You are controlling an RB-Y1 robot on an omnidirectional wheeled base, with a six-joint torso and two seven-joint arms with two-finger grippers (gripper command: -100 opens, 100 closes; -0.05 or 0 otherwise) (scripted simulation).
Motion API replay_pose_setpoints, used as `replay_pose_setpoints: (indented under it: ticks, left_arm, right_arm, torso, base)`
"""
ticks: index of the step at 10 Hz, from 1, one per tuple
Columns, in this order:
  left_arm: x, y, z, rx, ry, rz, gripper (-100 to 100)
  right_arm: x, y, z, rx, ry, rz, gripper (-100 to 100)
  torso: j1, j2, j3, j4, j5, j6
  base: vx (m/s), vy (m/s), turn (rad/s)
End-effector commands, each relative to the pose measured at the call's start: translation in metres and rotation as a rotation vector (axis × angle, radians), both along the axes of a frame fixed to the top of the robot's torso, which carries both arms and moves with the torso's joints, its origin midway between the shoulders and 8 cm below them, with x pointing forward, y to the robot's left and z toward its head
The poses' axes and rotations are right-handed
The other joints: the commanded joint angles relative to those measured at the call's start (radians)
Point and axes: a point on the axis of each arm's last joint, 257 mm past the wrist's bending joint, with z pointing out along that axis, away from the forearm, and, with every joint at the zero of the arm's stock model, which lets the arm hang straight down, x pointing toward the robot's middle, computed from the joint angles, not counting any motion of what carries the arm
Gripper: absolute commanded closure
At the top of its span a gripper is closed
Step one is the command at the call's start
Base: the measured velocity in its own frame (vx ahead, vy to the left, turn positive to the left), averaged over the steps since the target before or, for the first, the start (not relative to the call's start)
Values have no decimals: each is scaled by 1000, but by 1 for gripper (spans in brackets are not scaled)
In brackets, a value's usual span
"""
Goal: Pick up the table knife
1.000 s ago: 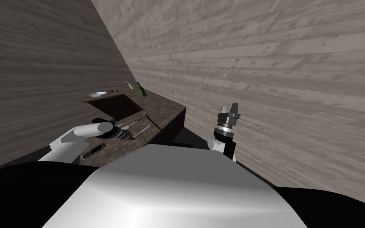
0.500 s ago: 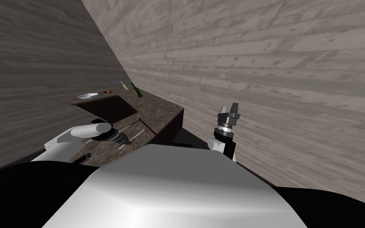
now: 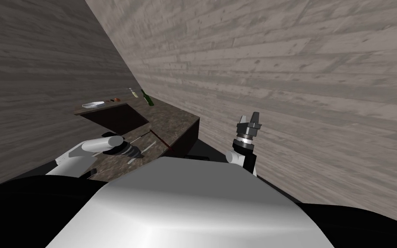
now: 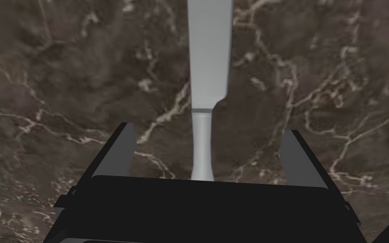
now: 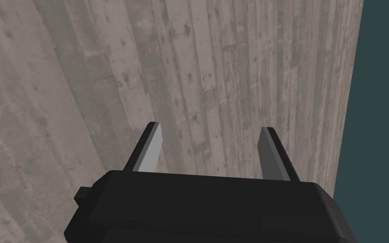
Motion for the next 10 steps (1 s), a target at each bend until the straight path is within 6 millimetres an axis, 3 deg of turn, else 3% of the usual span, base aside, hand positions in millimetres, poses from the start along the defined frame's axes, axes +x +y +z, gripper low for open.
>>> replay_pose_setpoints:
  ticks: [1, 5, 6, 7, 9, 10]
  left_arm:
    - [0, 0, 0, 0, 0, 0, 100]
    - [0, 0, 0, 0, 0, 1, 100]
    - [0, 0, 0, 1, 0, 0, 0]
    - [3, -1, 14, 1, 1, -4, 100]
    - [5, -1, 15, 3, -1, -7, 100]
    - [5, -1, 17, 2, 1, -6, 0]
  right_arm:
    - [0, 0, 0, 0, 0, 0, 0]
    - [0, 0, 0, 0, 0, 0, 0]
    - [0, 0, 0, 0, 0, 0, 0]
    - [0, 0, 0, 0, 0, 0, 0]
    - [0, 0, 0, 0, 0, 0, 0]
    - [0, 0, 0, 0, 0, 0, 0]
  torso:
    - [0, 0, 0, 0, 0, 0]
    - [0, 0, 0, 0, 0, 0]
    - [0, 0, 0, 0, 0, 0]
    - [0, 0, 0, 0, 0, 0]
    - [-1, 0, 0, 0, 0, 0]
    - [-1, 0, 0, 0, 0, 0]
  base:
    - [0, 0, 0]
    - [0, 0, 0]
    - [0, 0, 0]
    - [-3, -4, 36]
    - [-1, -2, 16]
    - [0, 0, 0]
